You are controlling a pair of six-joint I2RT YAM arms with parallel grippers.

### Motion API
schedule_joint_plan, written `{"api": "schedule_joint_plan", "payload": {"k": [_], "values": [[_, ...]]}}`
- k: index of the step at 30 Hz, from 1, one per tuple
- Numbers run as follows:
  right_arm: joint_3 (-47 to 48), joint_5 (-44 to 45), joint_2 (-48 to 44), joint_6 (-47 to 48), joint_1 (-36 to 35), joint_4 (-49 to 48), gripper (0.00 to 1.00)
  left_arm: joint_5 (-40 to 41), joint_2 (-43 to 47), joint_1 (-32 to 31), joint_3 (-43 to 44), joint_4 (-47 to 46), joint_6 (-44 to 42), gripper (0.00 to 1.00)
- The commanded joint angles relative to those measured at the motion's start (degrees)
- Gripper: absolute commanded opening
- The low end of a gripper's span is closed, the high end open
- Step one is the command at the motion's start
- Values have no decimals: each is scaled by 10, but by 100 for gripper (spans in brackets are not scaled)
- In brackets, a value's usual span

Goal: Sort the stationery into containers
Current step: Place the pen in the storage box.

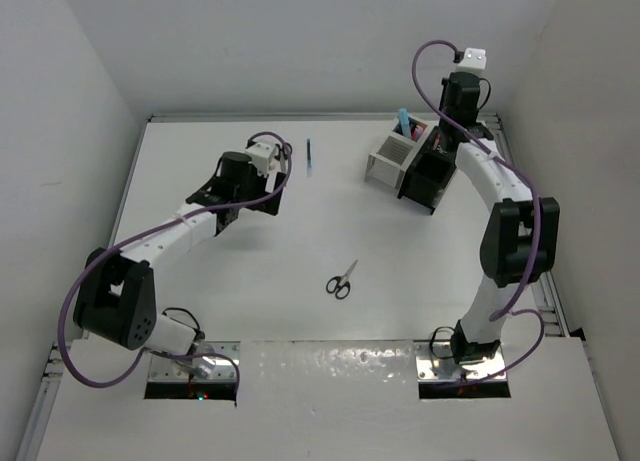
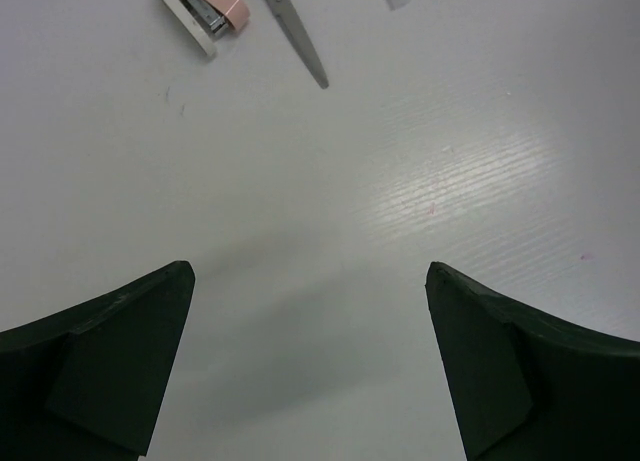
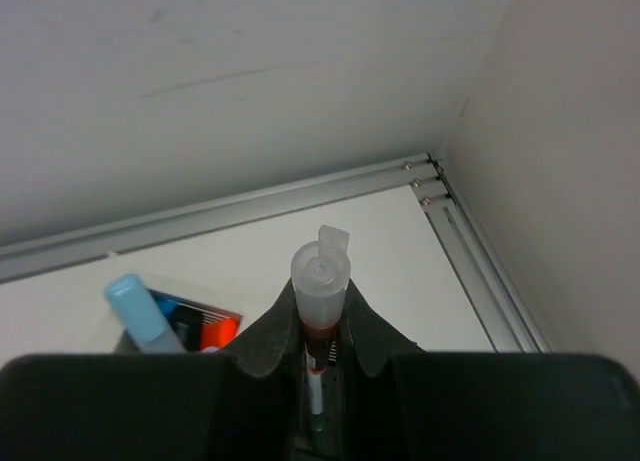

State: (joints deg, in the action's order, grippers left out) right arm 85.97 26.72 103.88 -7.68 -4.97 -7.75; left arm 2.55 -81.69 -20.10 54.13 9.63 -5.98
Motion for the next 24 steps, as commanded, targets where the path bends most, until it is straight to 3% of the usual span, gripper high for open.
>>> {"api": "schedule_joint_plan", "payload": {"k": [1, 14, 16, 18, 19, 20, 22, 24], "values": [[30, 35, 34, 21, 11, 16, 0, 20, 29, 15, -3, -43, 18, 100], [-11, 29, 62, -44, 23, 43, 1, 35, 20, 42, -19, -68, 43, 100], [-9, 12, 66, -51, 26, 52, 14, 40, 22, 44, -22, -70, 48, 100], [-12, 7, 65, -52, 26, 49, 21, 43, 24, 46, -24, -71, 53, 100], [-19, 6, 63, -52, 27, 42, 33, 44, 27, 46, -26, -71, 54, 100], [-21, 4, 61, -52, 26, 38, 38, 45, 29, 47, -27, -70, 54, 100], [-23, -2, 57, -53, 29, 34, 45, 44, 32, 49, -31, -71, 54, 100], [-25, -15, 53, -48, 30, 33, 41, 40, 38, 52, -32, -71, 54, 100]]}}
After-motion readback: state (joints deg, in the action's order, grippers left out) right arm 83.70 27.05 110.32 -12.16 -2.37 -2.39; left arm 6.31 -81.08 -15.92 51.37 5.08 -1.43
